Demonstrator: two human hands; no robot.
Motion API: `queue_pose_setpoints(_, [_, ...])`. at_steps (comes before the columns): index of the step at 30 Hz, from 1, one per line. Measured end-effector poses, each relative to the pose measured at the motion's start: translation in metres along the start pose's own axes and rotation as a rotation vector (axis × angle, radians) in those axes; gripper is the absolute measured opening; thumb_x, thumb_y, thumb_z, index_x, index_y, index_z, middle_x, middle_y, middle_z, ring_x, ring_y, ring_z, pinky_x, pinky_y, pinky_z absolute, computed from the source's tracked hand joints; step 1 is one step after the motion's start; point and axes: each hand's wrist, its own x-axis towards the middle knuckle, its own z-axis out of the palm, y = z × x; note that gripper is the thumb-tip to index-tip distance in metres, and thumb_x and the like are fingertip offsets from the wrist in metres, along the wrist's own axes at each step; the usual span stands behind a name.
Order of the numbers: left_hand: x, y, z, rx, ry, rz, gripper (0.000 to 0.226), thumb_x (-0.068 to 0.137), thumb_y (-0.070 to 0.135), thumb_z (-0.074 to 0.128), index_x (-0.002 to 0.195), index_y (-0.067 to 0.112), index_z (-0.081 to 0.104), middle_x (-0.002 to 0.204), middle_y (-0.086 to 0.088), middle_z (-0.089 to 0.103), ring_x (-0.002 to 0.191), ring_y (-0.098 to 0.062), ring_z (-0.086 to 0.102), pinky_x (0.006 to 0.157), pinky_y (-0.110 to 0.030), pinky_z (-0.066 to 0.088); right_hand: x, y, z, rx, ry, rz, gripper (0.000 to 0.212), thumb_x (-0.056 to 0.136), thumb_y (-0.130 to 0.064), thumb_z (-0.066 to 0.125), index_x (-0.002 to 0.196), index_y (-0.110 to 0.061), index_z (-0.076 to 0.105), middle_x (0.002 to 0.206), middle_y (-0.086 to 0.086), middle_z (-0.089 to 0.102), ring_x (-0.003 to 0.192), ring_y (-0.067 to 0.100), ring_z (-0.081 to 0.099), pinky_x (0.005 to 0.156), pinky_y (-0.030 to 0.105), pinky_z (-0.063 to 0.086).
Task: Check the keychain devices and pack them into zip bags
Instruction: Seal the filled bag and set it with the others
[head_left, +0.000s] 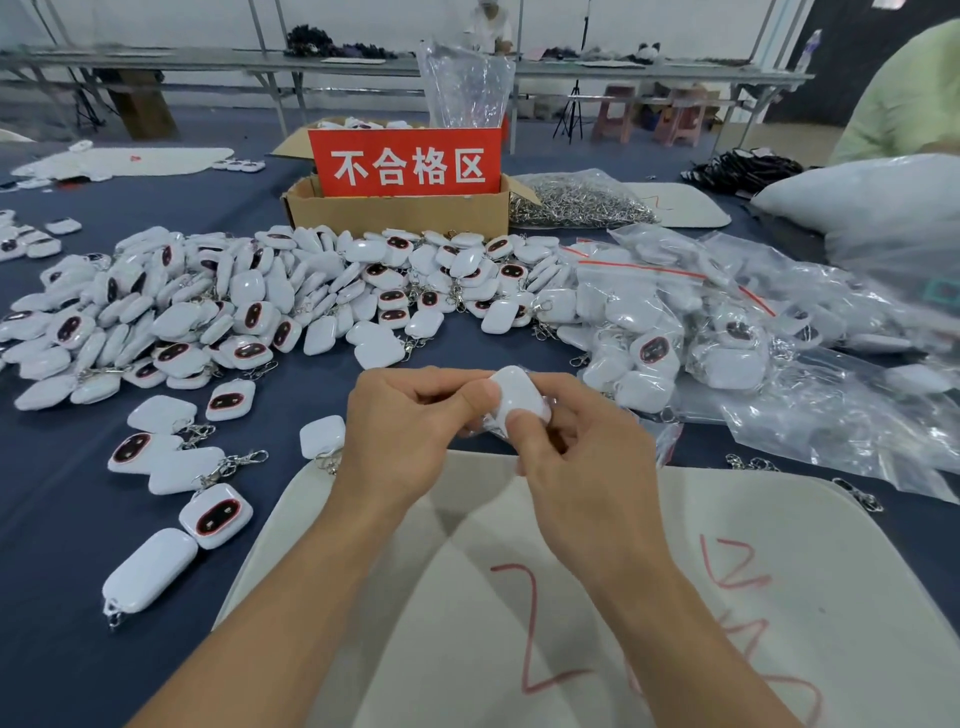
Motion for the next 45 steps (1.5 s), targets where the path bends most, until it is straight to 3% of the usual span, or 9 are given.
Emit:
queue_pose_setpoints(7, [-0.002, -0.017, 0.010, 0.477, 0.067, 0.148, 0.029, 0.084, 0.024, 0.076, 0.100, 0.048, 0.077, 0.094, 0.032, 0.070, 0.089, 0.007, 0.066, 0.080, -0.005, 0.046, 0.011, 0.006, -0.044, -0.269, 0.505, 0.066, 0.009, 0.087, -0.028, 0.058, 0.085, -0.024, 0.066, 0.063, -0.010, 0.061, 0.063, 0.010, 0.054, 0.059, 0.027, 0.036])
queue_pose_setpoints(12, [-0.006, -0.023, 0.021, 0.708, -0.296, 0.059, 0.063, 0.096, 0.029, 0.061, 0.154, 0.044, 0.039, 0.160, 0.028, 0.033, 0.146, 0.017, 0.012, 0.122, -0.022, 0.020, 0.012, 0.004, -0.067, -0.418, 0.666, 0.305, 0.018, 0.086, -0.027, 0.053, 0.077, -0.016, 0.063, 0.062, -0.005, 0.055, 0.073, 0.035, 0.049, 0.065, 0.036, 0.029])
queue_pose_setpoints(15, [-0.008, -0.016, 0.020, 0.614, -0.437, 0.083, 0.068, 0.090, 0.029, 0.053, 0.153, 0.049, 0.037, 0.161, 0.036, 0.025, 0.148, 0.018, 0.000, 0.125, -0.034, 0.022, 0.013, 0.006, -0.076, -0.485, 0.624, 0.410, 0.015, 0.087, -0.027, 0.054, 0.075, -0.024, 0.062, 0.068, 0.002, 0.057, 0.077, 0.036, 0.049, 0.072, 0.038, 0.035])
queue_pose_setpoints(21, [-0.008, -0.013, 0.027, 0.684, -0.599, 0.177, 0.053, 0.091, 0.034, 0.054, 0.143, 0.043, 0.057, 0.152, 0.040, 0.020, 0.141, 0.027, 0.001, 0.121, -0.013, -0.002, 0.014, 0.021, -0.079, -0.632, 0.300, 0.618, 0.017, 0.079, -0.026, 0.058, 0.074, -0.017, 0.071, 0.074, 0.006, 0.067, 0.075, 0.036, 0.057, 0.070, 0.035, 0.044])
queue_pose_setpoints(25, [-0.006, -0.015, 0.022, 0.684, -0.467, 0.181, 0.029, 0.090, 0.030, 0.066, 0.112, 0.043, 0.079, 0.151, 0.023, 0.051, 0.143, 0.010, 0.035, 0.127, -0.029, 0.011, 0.013, 0.020, -0.072, -0.359, 0.128, 0.531, 0.025, 0.077, -0.018, 0.063, 0.072, -0.038, 0.076, 0.054, -0.007, 0.064, 0.065, 0.022, 0.061, 0.059, 0.032, 0.047])
queue_pose_setpoints(32, [-0.007, -0.019, 0.018, 0.753, -0.259, 0.175, 0.031, 0.081, 0.034, 0.055, 0.064, 0.014, 0.071, 0.106, 0.015, 0.078, 0.107, 0.009, 0.062, 0.119, -0.021, 0.022, 0.013, 0.028, -0.065, -0.313, -0.055, 0.411, 0.030, 0.089, -0.021, 0.061, 0.099, -0.044, 0.078, 0.080, -0.016, 0.066, 0.081, 0.015, 0.061, 0.079, 0.030, 0.049])
queue_pose_setpoints(36, [-0.011, -0.017, 0.019, 0.740, -0.137, 0.159, 0.030, 0.084, 0.031, 0.050, 0.072, 0.017, 0.074, 0.070, 0.004, 0.073, 0.081, -0.016, 0.057, 0.106, -0.001, 0.018, 0.012, 0.025, -0.068, -0.561, 0.019, 0.441, 0.019, 0.087, -0.031, 0.057, 0.076, -0.041, 0.069, 0.079, -0.011, 0.069, 0.083, 0.023, 0.062, 0.073, 0.034, 0.046])
queue_pose_setpoints(40, [-0.009, -0.018, 0.022, 0.734, -0.202, 0.173, 0.036, 0.084, 0.035, 0.050, 0.108, 0.033, 0.078, 0.108, 0.021, 0.074, 0.104, 0.005, 0.051, 0.099, -0.019, 0.036, 0.014, 0.027, -0.068, -0.577, 0.069, 0.433, 0.022, 0.083, -0.030, 0.055, 0.069, -0.034, 0.071, 0.056, -0.006, 0.065, 0.068, 0.022, 0.062, 0.059, 0.030, 0.044])
queue_pose_setpoints(45, [-0.006, -0.022, 0.021, 0.832, -0.329, 0.149, 0.045, 0.086, 0.040, 0.046, 0.126, 0.039, 0.067, 0.126, 0.023, 0.059, 0.112, -0.005, 0.044, 0.100, -0.022, 0.031, 0.017, 0.027, -0.065, -0.366, -0.003, 0.403, 0.023, 0.079, -0.024, 0.057, 0.087, -0.037, 0.073, 0.071, -0.001, 0.069, 0.080, 0.025, 0.064, 0.072, 0.031, 0.050])
